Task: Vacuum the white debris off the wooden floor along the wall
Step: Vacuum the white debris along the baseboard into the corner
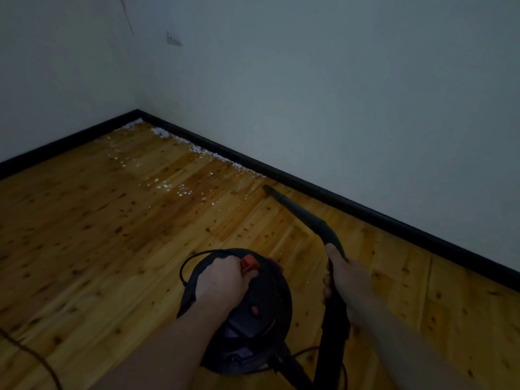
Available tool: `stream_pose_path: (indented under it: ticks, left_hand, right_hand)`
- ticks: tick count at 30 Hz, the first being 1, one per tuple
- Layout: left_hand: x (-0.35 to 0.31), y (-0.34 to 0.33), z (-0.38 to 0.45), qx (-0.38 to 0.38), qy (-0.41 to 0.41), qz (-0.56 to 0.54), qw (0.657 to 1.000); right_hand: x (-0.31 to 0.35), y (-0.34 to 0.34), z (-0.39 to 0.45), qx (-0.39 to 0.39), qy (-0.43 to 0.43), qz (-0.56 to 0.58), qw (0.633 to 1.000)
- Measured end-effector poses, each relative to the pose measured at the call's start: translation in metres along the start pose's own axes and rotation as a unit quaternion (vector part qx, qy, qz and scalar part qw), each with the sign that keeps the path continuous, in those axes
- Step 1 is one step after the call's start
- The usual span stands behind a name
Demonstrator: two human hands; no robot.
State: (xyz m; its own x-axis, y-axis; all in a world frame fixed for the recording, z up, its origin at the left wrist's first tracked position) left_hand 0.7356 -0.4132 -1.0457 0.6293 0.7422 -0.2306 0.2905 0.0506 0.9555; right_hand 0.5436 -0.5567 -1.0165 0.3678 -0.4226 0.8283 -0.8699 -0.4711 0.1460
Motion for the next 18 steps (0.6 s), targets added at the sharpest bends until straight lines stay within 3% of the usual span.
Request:
stream_pose_path:
  ticks: [18]
  left_hand:
    - [0.010, -0.001, -0.008, 0.013, 0.016, 0.003, 1.000]
  right_hand:
    - [-0.008, -0.010, -0.028, 0.029, 0.035, -0.059, 0.997]
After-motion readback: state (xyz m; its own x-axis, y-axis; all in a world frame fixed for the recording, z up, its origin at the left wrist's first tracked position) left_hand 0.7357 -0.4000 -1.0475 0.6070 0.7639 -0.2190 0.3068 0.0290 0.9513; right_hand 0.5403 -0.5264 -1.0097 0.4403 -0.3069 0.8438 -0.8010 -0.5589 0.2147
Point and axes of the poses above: each hand's wrist, its own z-axis towards the middle knuckle, its own y-axis out of the back of the hand, x = y × z, the point moved 2 cm from there along z, towards the middle knuckle, and after that the axes turned 1 degree about z, right-handed, at the moved point
